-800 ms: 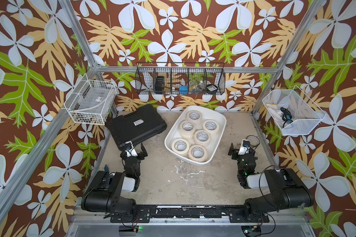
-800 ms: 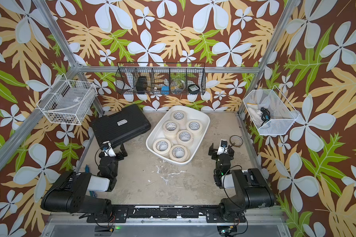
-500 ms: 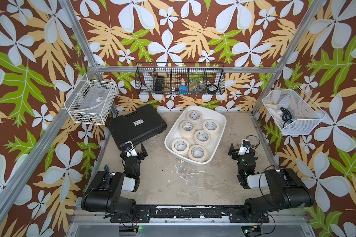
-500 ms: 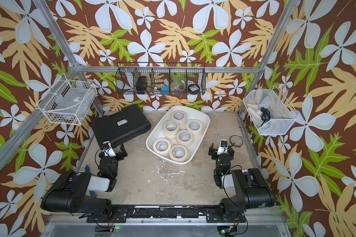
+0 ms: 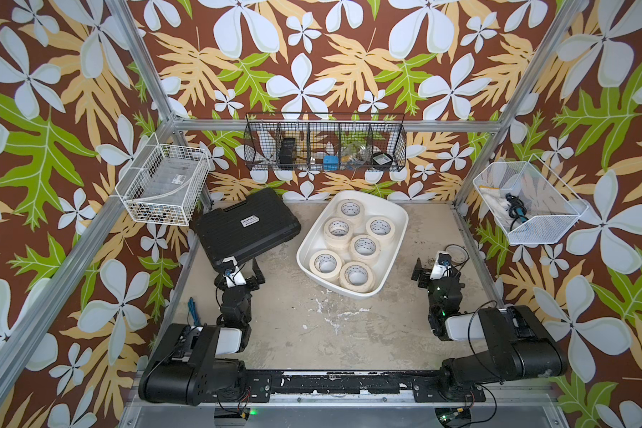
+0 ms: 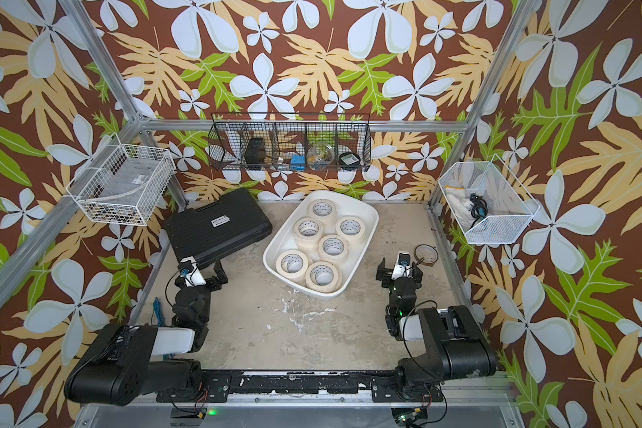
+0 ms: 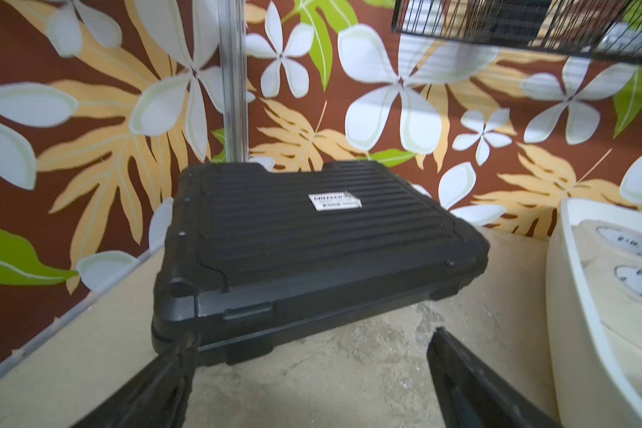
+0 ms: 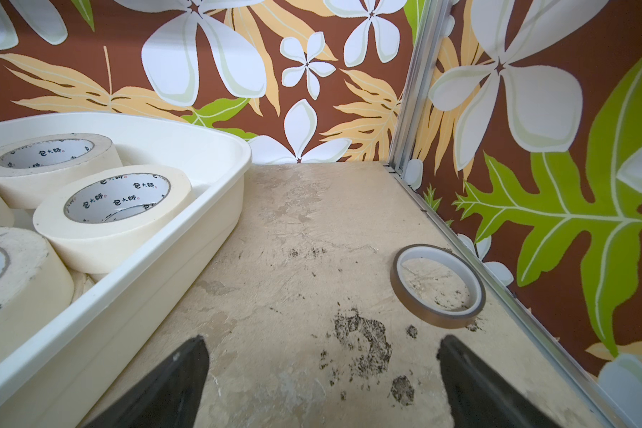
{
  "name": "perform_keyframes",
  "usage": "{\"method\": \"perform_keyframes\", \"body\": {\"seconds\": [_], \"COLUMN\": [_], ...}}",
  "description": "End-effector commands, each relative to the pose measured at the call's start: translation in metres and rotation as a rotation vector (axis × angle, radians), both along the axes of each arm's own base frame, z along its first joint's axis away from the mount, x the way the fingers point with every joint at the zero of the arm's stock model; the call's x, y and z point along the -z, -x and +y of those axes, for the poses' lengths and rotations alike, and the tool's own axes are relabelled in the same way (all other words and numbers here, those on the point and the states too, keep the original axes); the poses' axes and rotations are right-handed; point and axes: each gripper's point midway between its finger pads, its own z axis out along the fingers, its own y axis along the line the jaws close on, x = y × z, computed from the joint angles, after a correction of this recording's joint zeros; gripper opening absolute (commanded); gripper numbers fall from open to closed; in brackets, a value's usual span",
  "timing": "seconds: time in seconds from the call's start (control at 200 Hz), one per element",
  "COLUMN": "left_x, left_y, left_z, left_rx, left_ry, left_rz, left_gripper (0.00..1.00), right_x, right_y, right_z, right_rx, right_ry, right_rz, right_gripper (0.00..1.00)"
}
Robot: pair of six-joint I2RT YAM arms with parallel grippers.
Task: Take out the art tape in the storage box
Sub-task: Move the storage box to the center of the board.
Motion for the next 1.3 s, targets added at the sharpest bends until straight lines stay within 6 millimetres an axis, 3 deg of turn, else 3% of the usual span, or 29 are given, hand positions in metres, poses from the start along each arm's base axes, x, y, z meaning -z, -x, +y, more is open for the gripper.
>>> {"method": "perform_keyframes", "body": {"seconds": [0.0, 0.125, 0.285, 0.42, 0.5, 0.59, 0.711, 0.881, 1.116, 1.291], "left_x": [-0.012, -0.039, -0.068, -0.081, -0.082, -0.074, -0.053, -0.032, -0.033, -0.031], "left_y": [0.010, 0.010, 0.002, -0.011, -0.011, -0.002, 0.011, 0.027, 0.036, 0.038], "left_z": [0.003, 0.004, 0.000, -0.038, -0.076, -0.111, -0.133, -0.133, -0.130, -0.127], "left_rx": [-0.052, -0.083, -0.099, 0.077, 0.284, 0.471, 0.586, 0.585, 0.583, 0.569], "left_ry": [-0.004, 0.105, 0.360, 0.467, 0.518, 0.576, 0.597, 0.562, 0.525, 0.493], "left_rz": [-0.013, -0.016, 0.075, 0.222, 0.290, 0.362, 0.491, 0.617, 0.630, 0.652], "left_gripper": [1.00, 1.00, 1.00, 1.00, 1.00, 1.00, 1.00, 1.00, 1.00, 1.00], "right_x": [-0.012, -0.025, -0.044, -0.055, -0.055, -0.048, -0.030, -0.002, 0.015, 0.032], "right_y": [-0.008, -0.014, -0.018, -0.012, -0.006, -0.002, -0.005, -0.009, -0.021, -0.022], "right_z": [-0.008, -0.018, 0.014, 0.057, 0.076, 0.093, 0.114, 0.124, 0.133, 0.140], "right_rx": [0.056, 0.169, 0.073, -0.130, -0.200, -0.224, -0.234, -0.210, -0.191, -0.198], "right_ry": [-0.023, -0.176, -0.444, -0.604, -0.663, -0.656, -0.618, -0.574, -0.506, -0.452], "right_rz": [0.042, 0.144, 0.244, 0.318, 0.353, 0.414, 0.505, 0.567, 0.599, 0.656], "right_gripper": [1.00, 1.00, 1.00, 0.96, 0.91, 0.88, 0.82, 0.74, 0.68, 0.52]}}
